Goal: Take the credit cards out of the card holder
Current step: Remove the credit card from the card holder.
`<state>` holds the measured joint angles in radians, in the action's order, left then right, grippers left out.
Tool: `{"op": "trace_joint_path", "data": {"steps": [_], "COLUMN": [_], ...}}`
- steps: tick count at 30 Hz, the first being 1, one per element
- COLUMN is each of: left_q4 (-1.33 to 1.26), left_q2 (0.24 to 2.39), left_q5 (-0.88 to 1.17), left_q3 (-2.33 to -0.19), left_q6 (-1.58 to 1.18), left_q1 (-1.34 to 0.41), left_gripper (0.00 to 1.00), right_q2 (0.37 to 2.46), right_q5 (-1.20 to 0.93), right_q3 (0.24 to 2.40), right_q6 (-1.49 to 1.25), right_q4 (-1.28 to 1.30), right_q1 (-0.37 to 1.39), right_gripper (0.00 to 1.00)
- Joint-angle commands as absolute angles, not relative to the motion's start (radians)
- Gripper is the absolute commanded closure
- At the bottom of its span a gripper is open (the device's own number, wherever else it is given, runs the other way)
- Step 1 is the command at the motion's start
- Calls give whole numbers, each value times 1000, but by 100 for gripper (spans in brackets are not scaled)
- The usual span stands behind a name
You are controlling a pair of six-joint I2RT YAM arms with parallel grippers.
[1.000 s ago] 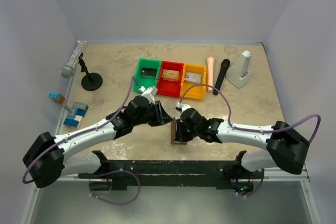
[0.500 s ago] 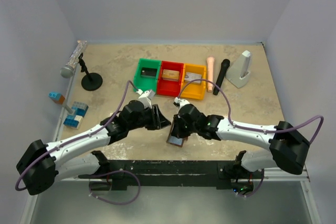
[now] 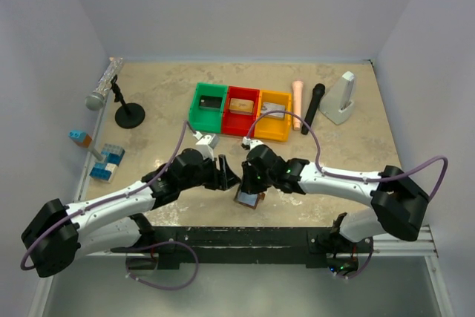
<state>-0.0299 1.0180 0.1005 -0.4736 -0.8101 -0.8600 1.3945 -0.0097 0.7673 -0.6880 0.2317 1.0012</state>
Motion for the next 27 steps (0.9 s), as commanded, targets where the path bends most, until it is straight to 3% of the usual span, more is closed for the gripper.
{"op": "trace_joint_path", "data": {"steps": [1, 17, 27], "left_q4": [-107, -104, -78], "left_q2": [1063, 1091, 1164], "left_q5": [116, 26, 17], "left_q3": [-508, -466, -482], "left_q6": [-761, -689, -683], "left_q1": [-867, -951, -953], "left_gripper": [37, 40, 48], "right_q2": [1394, 1397, 1390], "right_q5": [3, -57, -66], "right_q3": [789, 785, 778], "right_q6": [-703, -715, -716], "right_q4": [204, 172, 167], "right_q1": [979, 960, 959], "right_gripper": [86, 85, 85]}}
